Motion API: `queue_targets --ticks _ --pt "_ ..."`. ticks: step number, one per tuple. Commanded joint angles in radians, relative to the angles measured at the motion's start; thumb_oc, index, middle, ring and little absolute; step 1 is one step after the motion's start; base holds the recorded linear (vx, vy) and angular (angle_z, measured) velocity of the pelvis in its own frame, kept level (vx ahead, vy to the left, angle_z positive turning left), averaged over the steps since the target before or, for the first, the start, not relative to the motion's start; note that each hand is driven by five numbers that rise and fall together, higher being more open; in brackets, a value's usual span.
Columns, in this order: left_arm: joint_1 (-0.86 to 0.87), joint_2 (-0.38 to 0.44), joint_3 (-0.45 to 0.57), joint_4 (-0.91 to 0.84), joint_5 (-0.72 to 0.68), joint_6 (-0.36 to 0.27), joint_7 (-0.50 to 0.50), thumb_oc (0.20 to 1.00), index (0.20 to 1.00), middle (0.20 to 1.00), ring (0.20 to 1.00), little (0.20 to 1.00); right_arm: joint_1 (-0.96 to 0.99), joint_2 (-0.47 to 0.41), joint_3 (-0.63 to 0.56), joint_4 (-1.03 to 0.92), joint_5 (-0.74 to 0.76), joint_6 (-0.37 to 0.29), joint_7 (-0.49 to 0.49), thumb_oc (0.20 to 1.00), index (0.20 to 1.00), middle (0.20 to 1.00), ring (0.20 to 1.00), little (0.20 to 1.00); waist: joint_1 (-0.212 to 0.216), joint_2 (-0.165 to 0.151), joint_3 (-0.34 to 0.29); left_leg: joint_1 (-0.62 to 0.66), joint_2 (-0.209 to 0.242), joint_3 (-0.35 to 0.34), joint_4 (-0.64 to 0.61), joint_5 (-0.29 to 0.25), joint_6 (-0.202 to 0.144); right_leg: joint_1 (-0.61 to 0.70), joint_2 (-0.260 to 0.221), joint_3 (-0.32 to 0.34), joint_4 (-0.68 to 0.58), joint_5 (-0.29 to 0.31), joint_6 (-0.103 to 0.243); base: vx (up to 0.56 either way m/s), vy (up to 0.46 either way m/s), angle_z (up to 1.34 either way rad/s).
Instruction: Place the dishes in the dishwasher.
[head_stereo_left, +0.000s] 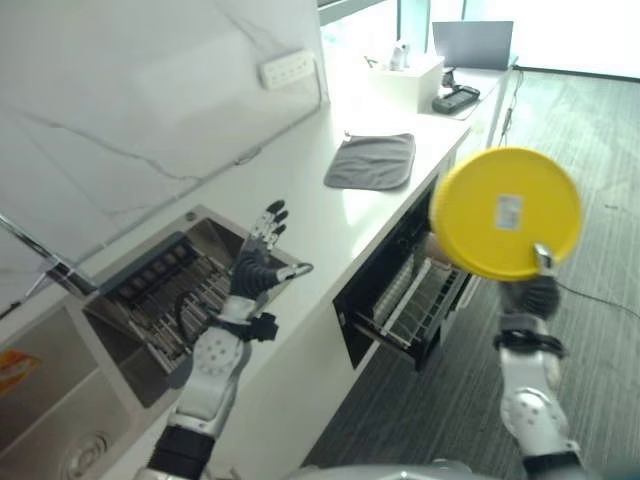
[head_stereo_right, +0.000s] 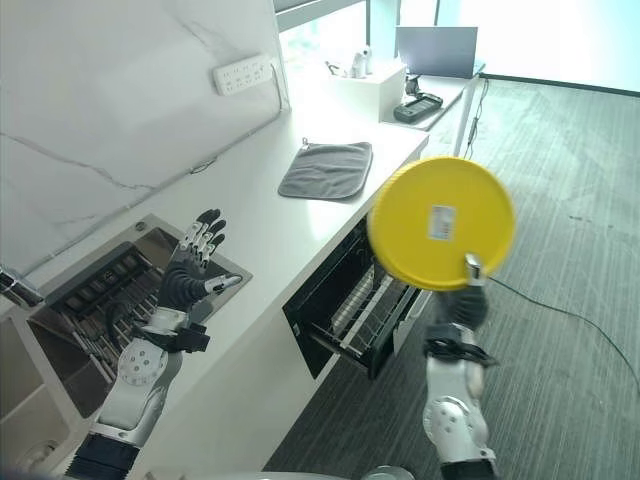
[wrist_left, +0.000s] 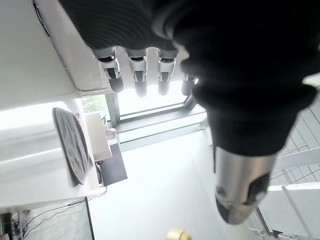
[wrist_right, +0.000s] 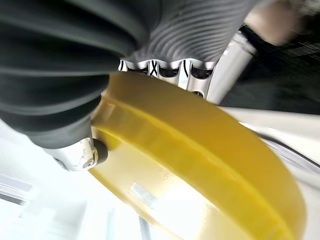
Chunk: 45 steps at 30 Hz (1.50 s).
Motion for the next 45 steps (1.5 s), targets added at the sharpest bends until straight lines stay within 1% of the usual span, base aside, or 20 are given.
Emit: queue_targets --ticks 1,2,3,4,5,6,7,8,9,10,11,13,15,20,27,29,30,32,39,45 --pt "-0.03 0.066 0.02 -0.108 0.095 -0.045 0.023 1.0 1.0 1.0 1.0 1.0 -0.134 0.004 -0.06 -0.09 -0.039 -0.069 0.051 0.2 0.2 0.2 0.2 0.2 0.012 -0.008 0.047 0.046 0.01 -0.049 -0.073 -0.009 0.017 -0.051 0.123 -0.056 0.279 -0.09 -0.038 0.01 0.068 0.27" --pt "-0.032 0.066 0.017 -0.114 0.097 -0.044 0.023 1.0 1.0 1.0 1.0 1.0 -0.131 0.007 -0.061 -0.089 -0.038 -0.071 0.054 0.2 0.2 0.2 0.2 0.2 0.011 -0.013 0.053 0.051 0.004 -0.05 -0.073 -0.013 0.02 -0.063 0.112 -0.054 0.304 -0.091 -0.034 0.03 0.038 0.31" --pt "-0.036 0.066 0.016 -0.13 0.09 -0.036 0.022 1.0 1.0 1.0 1.0 1.0 -0.125 0.013 -0.066 -0.088 -0.04 -0.073 0.065 0.2 0.2 0.2 0.2 0.2 0.01 -0.018 0.061 0.056 0.0 -0.056 -0.074 -0.019 0.021 -0.074 0.095 -0.051 0.272 -0.069 -0.033 0.06 -0.003 0.41" --pt "-0.04 0.066 0.024 -0.147 0.081 -0.018 0.017 1.0 1.0 1.0 1.0 1.0 -0.121 0.02 -0.074 -0.084 -0.044 -0.077 0.076 0.2 0.2 0.2 0.2 0.2 0.009 -0.021 0.061 0.06 0.001 -0.056 -0.08 -0.022 0.017 -0.079 0.079 -0.05 0.194 -0.049 -0.031 0.1 -0.082 0.35" --pt "-0.041 0.069 0.028 -0.157 0.08 -0.007 0.018 1.0 1.0 1.0 1.0 1.0 -0.124 0.02 -0.087 -0.081 -0.038 -0.077 0.085 0.2 0.2 0.2 0.2 0.2 0.004 -0.029 0.066 0.076 -0.003 -0.064 -0.089 -0.031 0.01 -0.066 0.051 -0.036 0.085 -0.008 -0.014 0.07 -0.113 0.25" --pt "-0.042 0.07 0.028 -0.16 0.081 -0.004 0.021 1.0 1.0 1.0 1.0 1.0 -0.126 0.02 -0.091 -0.08 -0.036 -0.076 0.089 0.2 0.2 0.2 0.2 0.2 0.003 -0.029 0.064 0.076 -0.001 -0.066 -0.092 -0.029 0.008 -0.063 0.048 -0.034 0.048 0.015 -0.011 0.07 -0.173 0.28" --pt "-0.037 0.078 0.02 -0.168 0.091 -0.005 0.041 1.0 1.0 1.0 1.0 1.0 -0.14 0.021 -0.101 -0.085 -0.04 -0.069 0.09 0.2 0.2 0.2 0.2 0.2 0.0 -0.039 0.072 0.096 -0.003 -0.08 -0.109 -0.047 0.007 -0.108 0.008 0.007 0.0 0.126 0.027 0.06 -0.197 0.34" --pt "-0.029 0.084 0.022 -0.171 0.093 -0.007 0.046 1.0 1.0 1.0 1.0 1.0 -0.147 0.022 -0.102 -0.09 -0.047 -0.062 0.081 0.2 0.2 0.2 0.2 0.2 0.008 -0.038 0.071 0.102 0.008 -0.065 -0.112 -0.049 -0.001 -0.086 0.003 -0.01 -0.023 0.09 0.028 0.09 -0.254 0.41" --pt "-0.023 0.089 0.02 -0.166 0.095 -0.007 0.062 1.0 1.0 1.0 1.0 1.0 -0.152 0.019 -0.097 -0.077 -0.053 -0.059 0.082 0.2 0.2 0.2 0.2 0.2 0.016 -0.039 0.067 0.108 0.02 -0.055 -0.114 -0.044 -0.011 -0.068 -0.001 -0.032 -0.052 0.085 0.029 0.11 -0.255 0.37" --pt "-0.022 0.087 0.015 -0.157 0.094 0.003 0.073 1.0 1.0 1.0 1.0 1.0 -0.156 0.012 -0.092 -0.065 -0.045 -0.051 0.074 0.2 0.2 0.2 0.2 0.2 0.026 -0.038 0.06 0.102 0.033 -0.046 -0.109 -0.034 -0.023 -0.031 0.01 -0.057 -0.086 0.051 0.023 0.11 -0.212 0.33" --pt "-0.02 0.086 0.014 -0.154 0.089 0.004 0.078 1.0 1.0 1.0 1.0 1.0 -0.158 0.008 -0.09 -0.058 -0.037 -0.046 0.073 0.2 0.2 0.2 0.2 0.2 0.03 -0.038 0.058 0.1 0.039 -0.045 -0.106 -0.028 -0.03 -0.013 0.015 -0.07 -0.104 0.046 0.019 0.11 -0.195 0.31" --pt "0.017 0.076 0.037 -0.173 0.073 0.002 0.067 1.0 1.0 1.0 1.0 1.0 -0.158 0.004 -0.082 -0.059 -0.06 -0.035 0.044 0.2 0.2 0.2 0.2 0.2 0.048 -0.037 0.053 0.095 0.06 -0.033 -0.1 -0.013 -0.054 0.03 0.027 -0.11 -0.147 0.014 0.008 0.12 -0.16 0.36" --pt "0.056 0.069 0.063 -0.188 0.076 -0.004 0.04 1.0 1.0 1.0 1.0 1.0 -0.146 0.009 -0.085 -0.067 -0.063 -0.016 0.028 0.2 0.2 0.2 0.2 0.2 0.055 -0.036 0.052 0.098 0.069 -0.033 -0.103 -0.006 -0.062 0.052 0.036 -0.127 -0.166 -0.001 0.008 0.1 -0.107 0.08" --pt "0.097 0.072 0.089 -0.204 0.071 -0.02 0.024 1.0 1.0 1.0 1.0 1.0 -0.13 0.019 -0.081 -0.062 -0.06 -0.016 0.035 0.2 0.2 0.2 0.2 0.2 0.058 -0.032 0.058 0.104 0.083 -0.024 -0.108 0.002 -0.071 0.065 0.043 -0.147 -0.166 -0.019 0.006 0.05 -0.063 0.04" --pt "0.122 0.078 0.104 -0.214 0.071 -0.024 0.018 1.0 1.0 1.0 1.0 1.0 -0.115 0.02 -0.068 -0.077 -0.061 -0.032 0.034 0.2 0.2 0.2 0.2 0.2 0.055 -0.026 0.06 0.1 0.088 -0.031 -0.102 0.006 -0.076 0.066 0.056 -0.138 -0.162 -0.031 -0.005 0.05 -0.036 0.04" --pt "0.129 0.082 0.113 -0.213 0.067 -0.026 0.015 1.0 1.0 1.0 1.0 1.0 -0.113 0.022 -0.073 -0.074 -0.13 -0.047 0.009 0.2 0.2 0.2 0.2 0.2 0.052 -0.024 0.057 0.1 0.087 -0.025 -0.101 0.007 -0.079 0.063 0.054 -0.137 -0.175 -0.017 -0.002 0.07 -0.012 0.01" --pt "0.134 0.082 0.118 -0.214 0.064 -0.021 0.013 1.0 1.0 1.0 1.0 1.0 -0.111 0.019 -0.078 -0.073 -0.2 -0.06 -0.022 0.2 0.2 0.2 0.2 0.2 0.051 -0.022 0.056 0.104 0.087 -0.015 -0.102 0.006 -0.079 0.062 0.05 -0.144 -0.176 -0.013 0.001 0.06 0.008 -0.01" --pt "0.137 0.085 0.119 -0.214 0.064 -0.018 0.018 1.0 1.0 1.0 1.0 1.0 -0.108 0.012 -0.089 -0.067 -0.245 -0.068 -0.046 0.2 0.2 0.2 0.2 0.2 0.048 -0.021 0.059 0.105 0.09 -0.004 -0.095 0.0 -0.079 0.055 0.043 -0.152 -0.162 -0.016 0.005 0.03 0.005 -0.01" --pt "0.14 0.094 0.141 -0.209 0.053 -0.025 0.015 1.0 1.0 1.0 1.0 1.0 -0.082 0.007 -0.155 -0.032 -0.228 -0.087 -0.051 0.2 0.2 0.2 0.2 0.2 0.04 -0.025 0.082 0.075 0.101 0.017 -0.051 -0.019 -0.073 0.013 0.021 -0.174 -0.101 -0.031 0.006 0.0 -0.017 -0.07" --pt "0.138 0.103 0.148 -0.204 0.058 -0.035 0.014 1.0 1.0 1.0 1.0 1.0 -0.066 0.006 -0.192 -0.017 -0.199 -0.114 -0.051 0.2 0.2 0.2 0.2 0.2 0.03 -0.022 0.107 0.039 0.1 0.011 -0.016 -0.035 -0.063 -0.034 0.008 -0.162 -0.053 -0.042 0.005 0.0 -0.048 0.0"
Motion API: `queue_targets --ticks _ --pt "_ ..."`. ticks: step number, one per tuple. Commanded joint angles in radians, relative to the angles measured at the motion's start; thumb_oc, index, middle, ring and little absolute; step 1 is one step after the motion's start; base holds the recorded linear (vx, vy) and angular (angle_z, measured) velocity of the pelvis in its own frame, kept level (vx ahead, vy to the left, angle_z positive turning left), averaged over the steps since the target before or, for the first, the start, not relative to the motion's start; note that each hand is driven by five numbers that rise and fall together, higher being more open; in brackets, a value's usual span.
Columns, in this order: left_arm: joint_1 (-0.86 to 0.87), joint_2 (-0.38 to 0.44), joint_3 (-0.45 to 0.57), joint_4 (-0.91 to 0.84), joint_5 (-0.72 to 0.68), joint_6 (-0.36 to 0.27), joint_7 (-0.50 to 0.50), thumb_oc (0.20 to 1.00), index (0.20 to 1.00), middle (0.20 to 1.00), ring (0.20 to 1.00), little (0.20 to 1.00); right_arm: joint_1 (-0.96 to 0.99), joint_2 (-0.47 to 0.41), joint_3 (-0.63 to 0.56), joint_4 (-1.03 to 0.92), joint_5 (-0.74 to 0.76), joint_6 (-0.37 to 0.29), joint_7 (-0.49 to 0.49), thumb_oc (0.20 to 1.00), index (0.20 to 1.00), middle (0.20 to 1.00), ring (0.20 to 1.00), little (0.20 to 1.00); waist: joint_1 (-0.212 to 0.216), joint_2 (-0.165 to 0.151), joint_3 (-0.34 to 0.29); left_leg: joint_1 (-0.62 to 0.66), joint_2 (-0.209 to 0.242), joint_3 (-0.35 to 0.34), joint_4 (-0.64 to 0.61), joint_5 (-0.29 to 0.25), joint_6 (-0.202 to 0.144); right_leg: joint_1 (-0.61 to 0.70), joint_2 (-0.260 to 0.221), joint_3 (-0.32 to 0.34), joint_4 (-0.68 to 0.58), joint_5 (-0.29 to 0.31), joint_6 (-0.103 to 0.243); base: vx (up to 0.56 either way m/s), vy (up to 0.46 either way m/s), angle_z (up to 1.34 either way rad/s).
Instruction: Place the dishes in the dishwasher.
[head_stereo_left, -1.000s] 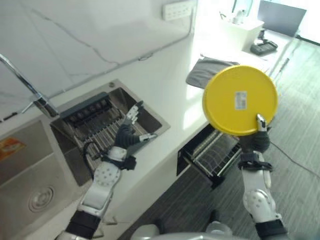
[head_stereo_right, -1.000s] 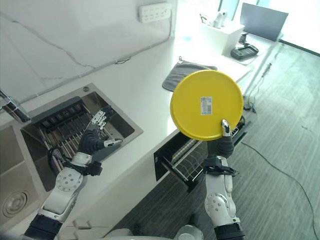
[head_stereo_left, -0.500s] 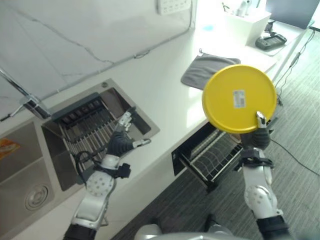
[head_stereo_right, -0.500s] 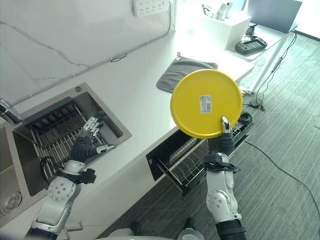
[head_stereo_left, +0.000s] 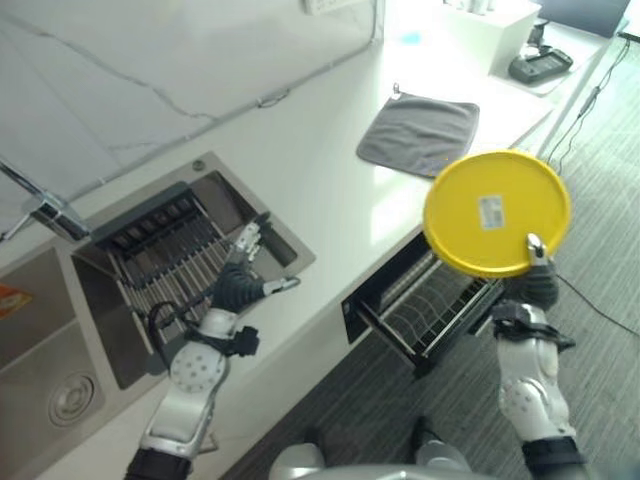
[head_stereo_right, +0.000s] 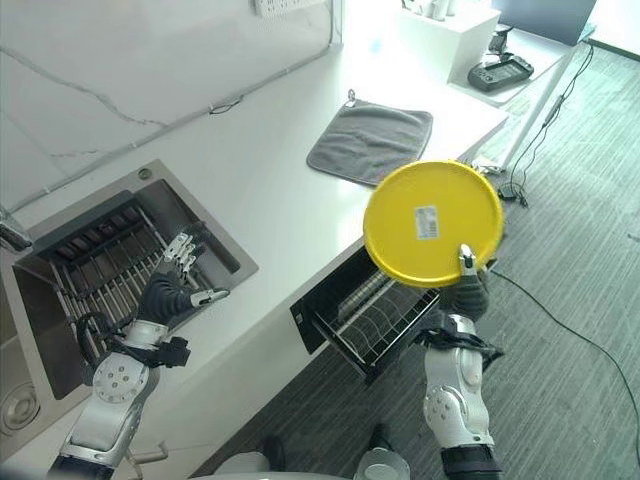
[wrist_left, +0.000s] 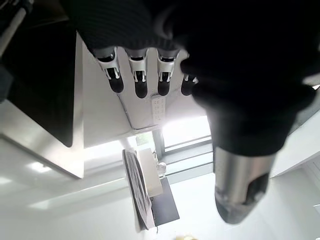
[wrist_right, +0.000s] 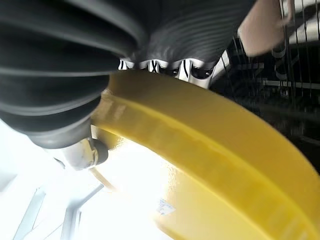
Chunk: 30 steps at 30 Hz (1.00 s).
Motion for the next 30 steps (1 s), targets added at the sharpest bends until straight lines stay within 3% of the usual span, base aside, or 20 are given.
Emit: queue_targets --ticks 1,6,13,14,23,30 --pt "-0.032 0.061 0.038 -0.058 -0.013 -0.075 -0.003 1.0 1.0 1.0 1.0 1.0 -0.056 0.019 -0.026 -0.098 0.015 -0.121 0.02 0.2 0.2 0.2 0.2 0.2 -0.004 -0.028 -0.001 -0.017 0.007 0.068 0.116 -0.107 0.053 -0.051 -0.09 -0.035 0.137 -0.054 0.054 -0.01 -0.054 -0.01" --pt "-0.038 0.065 0.03 -0.072 -0.011 -0.077 -0.023 1.0 1.0 1.0 1.0 1.0 -0.06 0.026 -0.049 -0.075 -0.005 -0.141 -0.012 0.2 0.2 0.2 0.2 0.2 -0.014 -0.009 0.017 -0.037 -0.004 0.052 0.114 -0.103 0.055 -0.071 -0.094 -0.016 0.131 -0.042 0.06 0.02 -0.058 0.0" --pt "-0.06 0.069 0.02 -0.093 0.0 -0.081 -0.004 1.0 1.0 1.0 1.0 1.0 -0.074 0.008 -0.022 -0.039 -0.104 -0.03 0.007 0.2 0.2 0.2 0.2 0.2 -0.031 0.024 0.058 -0.076 -0.024 0.038 0.115 -0.095 0.058 -0.114 -0.107 0.02 0.139 -0.042 0.062 -0.03 -0.013 -0.01" --pt "-0.065 0.068 0.017 -0.1 -0.005 -0.074 -0.004 1.0 1.0 1.0 1.0 1.0 -0.082 -0.002 -0.002 -0.031 -0.179 -0.015 0.017 0.2 0.2 0.2 0.2 0.2 -0.03 0.033 0.065 -0.081 -0.029 0.035 0.113 -0.091 0.058 -0.118 -0.111 0.024 0.139 -0.042 0.061 0.0 0.0 0.0" --pt "-0.076 0.059 0.001 -0.116 -0.003 -0.07 -0.003 1.0 1.0 1.0 1.0 1.0 -0.121 -0.034 0.051 0.026 -0.272 0.015 -0.025 0.2 0.2 0.2 0.2 0.2 -0.024 0.076 0.086 -0.099 -0.045 0.026 0.108 -0.081 0.058 -0.129 -0.127 0.03 0.146 -0.053 0.06 -0.01 0.036 0.01" --pt "-0.07 0.058 -0.006 -0.117 -0.015 -0.072 -0.019 1.0 1.0 1.0 1.0 1.0 -0.137 -0.037 0.071 0.096 -0.409 0.039 -0.081 0.2 0.2 0.2 0.2 0.2 -0.01 0.084 0.079 -0.094 -0.052 0.011 0.099 -0.076 0.059 -0.112 -0.126 0.028 0.138 -0.057 0.056 0.02 0.021 0.04"
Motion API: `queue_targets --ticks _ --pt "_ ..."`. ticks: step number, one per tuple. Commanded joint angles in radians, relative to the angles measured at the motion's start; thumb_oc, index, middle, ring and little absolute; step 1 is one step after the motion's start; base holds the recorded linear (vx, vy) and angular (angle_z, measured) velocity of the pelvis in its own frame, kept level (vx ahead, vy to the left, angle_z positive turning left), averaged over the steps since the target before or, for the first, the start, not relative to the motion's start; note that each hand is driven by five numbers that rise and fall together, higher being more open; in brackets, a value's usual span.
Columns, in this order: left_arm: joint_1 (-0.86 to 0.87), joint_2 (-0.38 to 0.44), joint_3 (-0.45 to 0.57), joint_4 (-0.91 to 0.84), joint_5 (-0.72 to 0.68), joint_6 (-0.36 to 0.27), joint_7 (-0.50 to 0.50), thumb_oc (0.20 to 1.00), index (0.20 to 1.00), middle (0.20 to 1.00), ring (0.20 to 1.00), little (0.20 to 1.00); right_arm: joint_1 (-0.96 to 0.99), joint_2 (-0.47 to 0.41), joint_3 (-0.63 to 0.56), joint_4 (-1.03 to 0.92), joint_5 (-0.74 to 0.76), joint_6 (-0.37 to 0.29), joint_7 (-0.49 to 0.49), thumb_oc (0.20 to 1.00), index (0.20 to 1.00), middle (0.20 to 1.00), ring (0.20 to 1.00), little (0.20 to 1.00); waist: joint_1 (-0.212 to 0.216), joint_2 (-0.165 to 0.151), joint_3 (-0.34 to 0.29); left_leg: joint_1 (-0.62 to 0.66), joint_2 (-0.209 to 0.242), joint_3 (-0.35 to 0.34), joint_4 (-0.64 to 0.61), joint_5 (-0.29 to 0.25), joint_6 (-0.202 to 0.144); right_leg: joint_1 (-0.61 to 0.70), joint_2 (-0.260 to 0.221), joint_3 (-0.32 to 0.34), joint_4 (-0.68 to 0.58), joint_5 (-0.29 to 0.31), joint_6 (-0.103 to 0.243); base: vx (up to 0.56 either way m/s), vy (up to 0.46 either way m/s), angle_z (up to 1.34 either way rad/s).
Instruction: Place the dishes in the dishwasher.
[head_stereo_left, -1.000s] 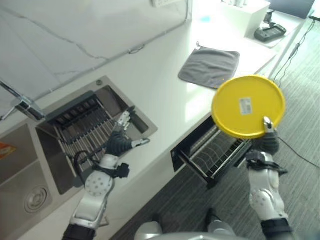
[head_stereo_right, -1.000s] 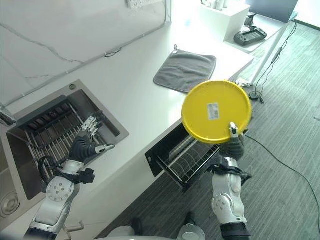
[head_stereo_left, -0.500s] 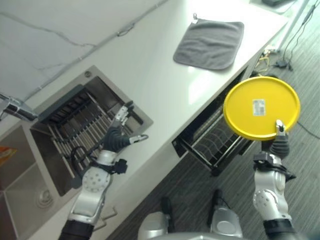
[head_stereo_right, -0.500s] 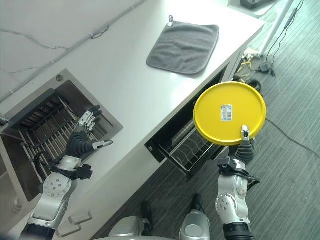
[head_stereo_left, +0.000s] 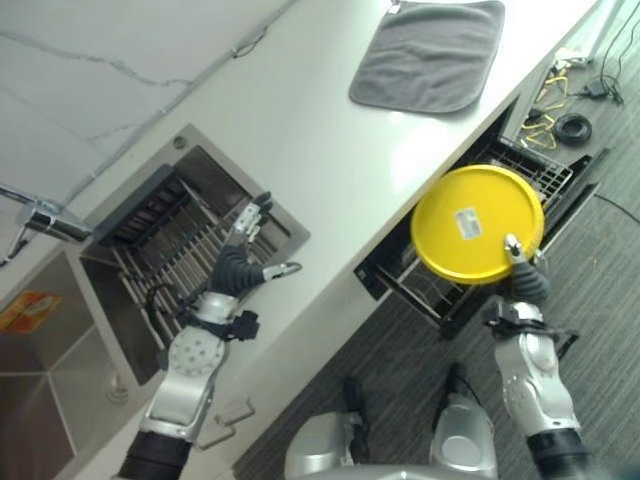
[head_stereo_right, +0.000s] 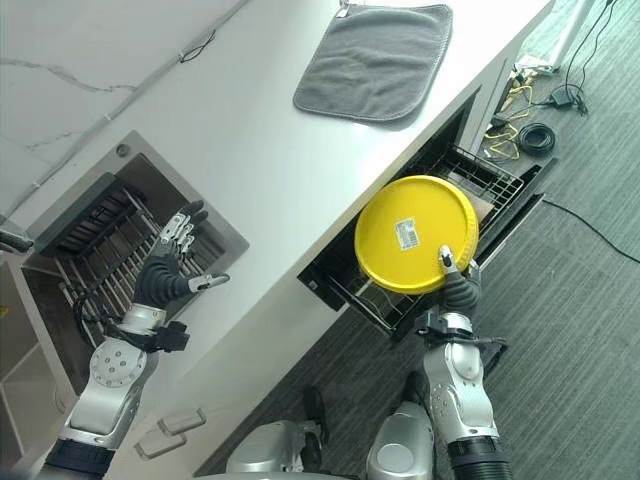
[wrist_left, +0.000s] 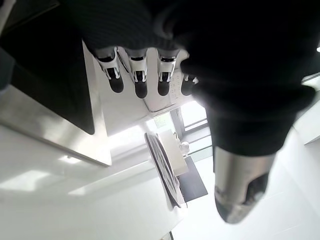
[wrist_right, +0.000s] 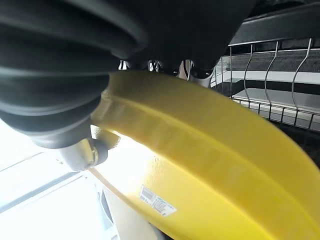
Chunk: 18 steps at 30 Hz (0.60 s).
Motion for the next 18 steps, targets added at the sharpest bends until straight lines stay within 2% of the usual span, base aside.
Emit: queue_targets --ticks 1,4,9,18 --pt "0.003 0.05 0.01 -0.104 -0.016 -0.065 -0.003 1.0 1.0 1.0 1.0 1.0 -0.075 0.009 0.018 -0.021 -0.142 -0.038 -0.03 0.2 0.2 0.2 0.2 0.2 0.018 -0.051 -0.039 -0.008 -0.006 0.016 0.069 -0.08 0.034 0.034 -0.053 -0.002 -0.021 -0.004 0.045 0.05 -0.014 0.1" --pt "0.003 0.054 -0.004 -0.095 -0.015 -0.064 -0.021 1.0 1.0 1.0 1.0 1.0 -0.114 -0.007 0.026 0.021 -0.151 -0.024 -0.043 0.2 0.2 0.2 0.2 0.2 0.04 -0.055 -0.044 -0.003 -0.005 -0.002 0.055 -0.072 0.032 0.046 -0.048 -0.011 -0.024 -0.007 0.043 0.05 -0.032 0.13" --pt "-0.037 0.08 -0.037 -0.067 -0.018 -0.07 -0.035 1.0 1.0 1.0 1.0 1.0 -0.223 -0.047 -0.002 0.093 -0.044 0.028 -0.096 0.2 0.2 0.2 0.2 0.2 0.081 -0.059 -0.031 -0.011 -0.002 -0.028 0.02 -0.045 0.025 0.06 -0.036 -0.031 -0.032 -0.01 0.038 0.0 -0.071 0.13" --pt "-0.128 0.12 -0.1 -0.02 -0.052 -0.058 -0.055 1.0 1.0 1.0 1.0 1.0 -0.486 -0.104 -0.052 0.339 0.067 0.157 -0.201 0.2 0.2 0.2 0.2 0.2 0.131 -0.051 -0.004 -0.029 0.001 -0.055 0.044 -0.037 0.02 0.084 -0.027 -0.052 -0.021 -0.026 0.016 0.0 -0.029 0.09"
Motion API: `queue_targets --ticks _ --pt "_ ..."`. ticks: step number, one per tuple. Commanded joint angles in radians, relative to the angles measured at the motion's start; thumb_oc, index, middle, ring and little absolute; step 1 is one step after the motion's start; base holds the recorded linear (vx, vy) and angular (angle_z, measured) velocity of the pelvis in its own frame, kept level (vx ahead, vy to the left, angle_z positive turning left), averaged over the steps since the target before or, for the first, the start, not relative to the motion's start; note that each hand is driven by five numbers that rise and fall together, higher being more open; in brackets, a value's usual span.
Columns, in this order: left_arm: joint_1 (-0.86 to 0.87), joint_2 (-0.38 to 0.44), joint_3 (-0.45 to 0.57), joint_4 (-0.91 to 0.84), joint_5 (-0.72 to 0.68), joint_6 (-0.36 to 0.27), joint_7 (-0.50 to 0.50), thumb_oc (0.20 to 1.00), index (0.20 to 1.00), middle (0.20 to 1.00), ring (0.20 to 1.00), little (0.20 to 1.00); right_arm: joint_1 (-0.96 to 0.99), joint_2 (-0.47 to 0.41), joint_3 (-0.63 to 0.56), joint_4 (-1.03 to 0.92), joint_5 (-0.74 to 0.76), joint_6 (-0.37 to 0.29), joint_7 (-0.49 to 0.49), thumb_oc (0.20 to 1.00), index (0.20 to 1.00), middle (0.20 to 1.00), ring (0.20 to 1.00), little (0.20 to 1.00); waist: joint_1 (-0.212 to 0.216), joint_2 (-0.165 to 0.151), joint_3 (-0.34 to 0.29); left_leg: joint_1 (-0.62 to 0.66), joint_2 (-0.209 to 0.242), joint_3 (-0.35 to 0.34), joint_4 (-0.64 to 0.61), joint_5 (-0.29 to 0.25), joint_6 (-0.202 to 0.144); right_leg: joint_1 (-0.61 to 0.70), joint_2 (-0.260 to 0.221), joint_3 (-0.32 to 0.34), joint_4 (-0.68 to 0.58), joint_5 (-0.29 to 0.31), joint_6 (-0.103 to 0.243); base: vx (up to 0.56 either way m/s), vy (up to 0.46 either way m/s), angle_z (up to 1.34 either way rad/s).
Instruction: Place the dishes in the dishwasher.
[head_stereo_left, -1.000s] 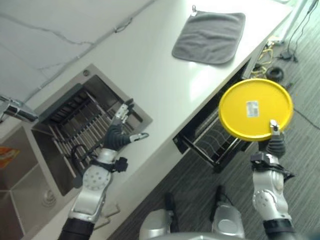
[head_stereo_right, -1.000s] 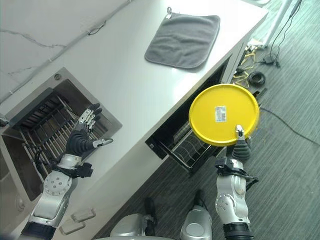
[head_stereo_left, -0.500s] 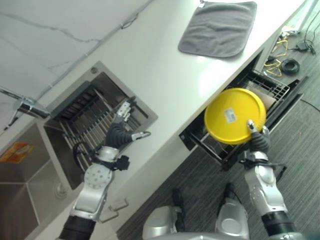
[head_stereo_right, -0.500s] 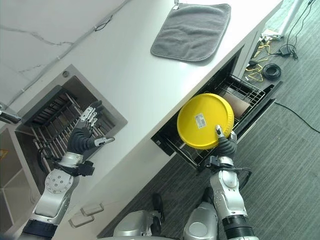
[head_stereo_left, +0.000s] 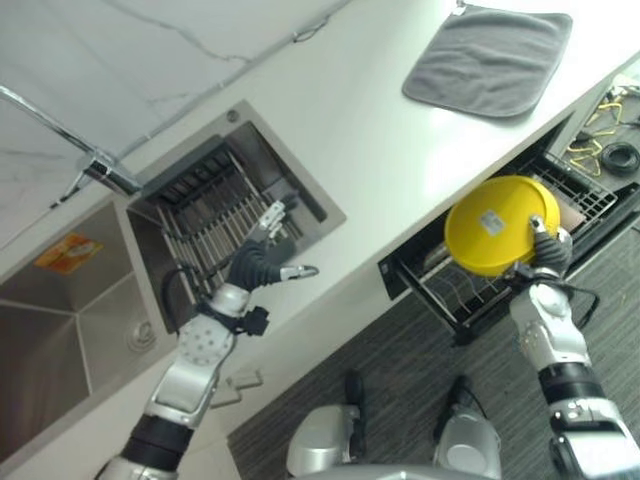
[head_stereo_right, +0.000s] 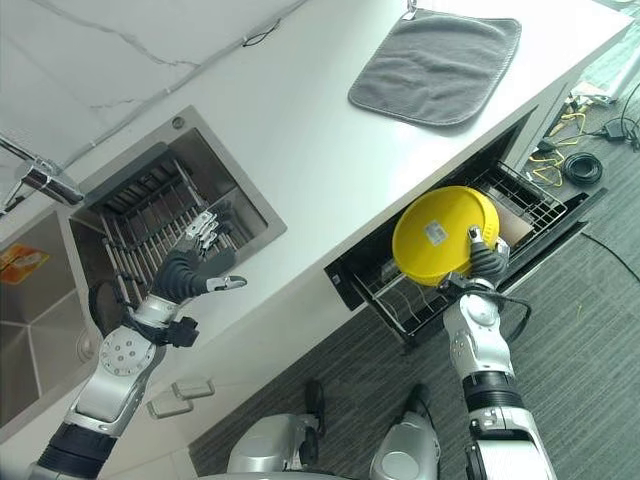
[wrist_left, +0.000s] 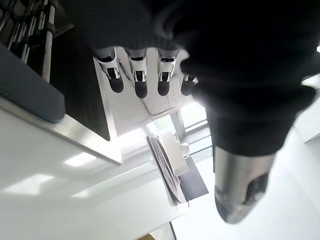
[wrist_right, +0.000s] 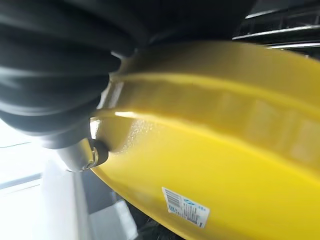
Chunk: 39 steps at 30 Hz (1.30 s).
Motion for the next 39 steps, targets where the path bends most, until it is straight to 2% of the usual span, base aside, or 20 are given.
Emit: queue_targets --ticks 1,10,15,21,22,26,29,30,33,35,39 --pt "-0.047 0.055 -0.021 -0.044 -0.054 -0.057 0.008 1.0 1.0 1.0 1.0 1.0 -0.124 0.022 0.033 -0.057 0.037 -0.016 -0.011 0.2 0.2 0.2 0.2 0.2 0.041 -0.051 -0.002 0.0 -0.008 0.016 0.028 -0.067 0.016 0.046 -0.035 0.011 0.013 -0.054 0.032 0.03 0.004 0.05" --pt "-0.084 0.073 -0.058 -0.026 -0.076 -0.067 0.022 1.0 1.0 1.0 1.0 1.0 -0.24 -0.024 0.058 0.132 -0.03 0.029 -0.033 0.2 0.2 0.2 0.2 0.2 0.065 -0.035 0.018 -0.012 -0.01 0.001 0.048 -0.064 0.014 0.056 -0.032 0.006 0.018 -0.061 0.021 0.01 0.006 0.02" --pt "-0.109 0.081 -0.067 -0.02 -0.079 -0.083 0.031 1.0 1.0 1.0 1.0 1.0 -0.311 -0.074 0.106 0.234 -0.163 0.055 0.01 0.2 0.2 0.2 0.2 0.2 0.079 -0.025 0.045 -0.037 -0.013 -0.008 0.064 -0.062 0.012 0.04 -0.038 0.002 0.034 -0.067 0.018 -0.03 0.022 0.03" --pt "-0.142 0.098 -0.068 -0.024 -0.088 -0.094 0.03 1.0 1.0 1.0 1.0 1.0 -0.36 -0.151 0.208 0.291 -0.518 0.047 0.098 0.2 0.2 0.2 0.2 0.2 0.087 -0.024 0.088 -0.088 -0.017 -0.016 0.09 -0.057 0.013 -0.005 -0.048 0.001 0.071 -0.073 0.019 -0.08 0.009 0.06" --pt "-0.146 0.102 -0.068 -0.023 -0.09 -0.096 0.031 1.0 1.0 1.0 1.0 1.0 -0.364 -0.161 0.216 0.295 -0.533 0.043 0.1 0.2 0.2 0.2 0.2 0.2 0.088 -0.025 0.092 -0.093 -0.017 -0.017 0.093 -0.057 0.014 -0.01 -0.048 0.002 0.075 -0.073 0.019 -0.1 -0.039 0.07" --pt "-0.177 0.127 -0.067 -0.023 -0.087 -0.101 0.029 1.0 1.0 1.0 1.0 1.0 -0.412 -0.246 0.305 0.334 -0.787 0.073 0.091 0.2 0.2 0.2 0.2 0.2 0.096 -0.044 0.126 -0.132 -0.014 -0.022 0.113 -0.054 0.016 -0.043 -0.046 0.004 0.096 -0.072 0.022 -0.11 -0.085 0.05" --pt "-0.198 0.142 -0.082 -0.019 -0.069 -0.108 0.037 1.0 1.0 1.0 1.0 1.0 -0.449 -0.31 0.388 0.37 -0.89 0.066 0.076 0.2 0.2 0.2 0.2 0.2 0.104 -0.055 0.129 -0.152 -0.01 -0.025 0.112 -0.048 0.015 -0.056 -0.036 -0.003 0.091 -0.068 0.024 -0.07 -0.094 0.12" --pt "-0.214 0.153 -0.09 -0.021 -0.066 -0.103 0.047 1.0 1.0 1.0 1.0 1.0 -0.483 -0.342 0.449 0.382 -0.946 0.071 0.073 0.2 0.2 0.2 0.2 0.2 0.109 -0.062 0.129 -0.159 -0.008 -0.025 0.109 -0.046 0.016 -0.058 -0.032 -0.007 0.084 -0.066 0.025 -0.06 -0.093 0.09" --pt "-0.225 0.161 -0.092 -0.015 -0.063 -0.105 0.047 1.0 1.0 1.0 1.0 1.0 -0.511 -0.366 0.504 0.388 -1.025 0.072 0.066 0.2 0.2 0.2 0.2 0.2 0.114 -0.068 0.129 -0.167 -0.006 -0.025 0.113 -0.045 0.017 -0.064 -0.03 -0.011 0.085 -0.065 0.025 -0.01 -0.066 0.01" --pt "-0.249 0.18 -0.101 -0.001 -0.077 -0.107 0.042 1.0 1.0 1.0 1.0 1.0 -0.55 -0.39 0.576 0.411 -1.103 0.063 0.057 0.2 0.2 0.2 0.2 0.2 0.12 -0.075 0.129 -0.165 -0.004 -0.032 0.124 -0.063 0.01 -0.061 -0.028 -0.002 0.096 -0.084 0.036 0.04 -0.086 0.0" --pt "-0.274 0.199 -0.111 0.013 -0.086 -0.117 0.033 1.0 1.0 1.0 1.0 1.0 -0.603 -0.428 0.695 0.413 -1.225 0.023 0.068 0.2 0.2 0.2 0.2 0.2 0.127 -0.083 0.129 -0.18 -0.001 -0.034 0.129 -0.062 0.009 -0.069 -0.023 -0.004 0.092 -0.082 0.038 -0.02 -0.047 0.02"
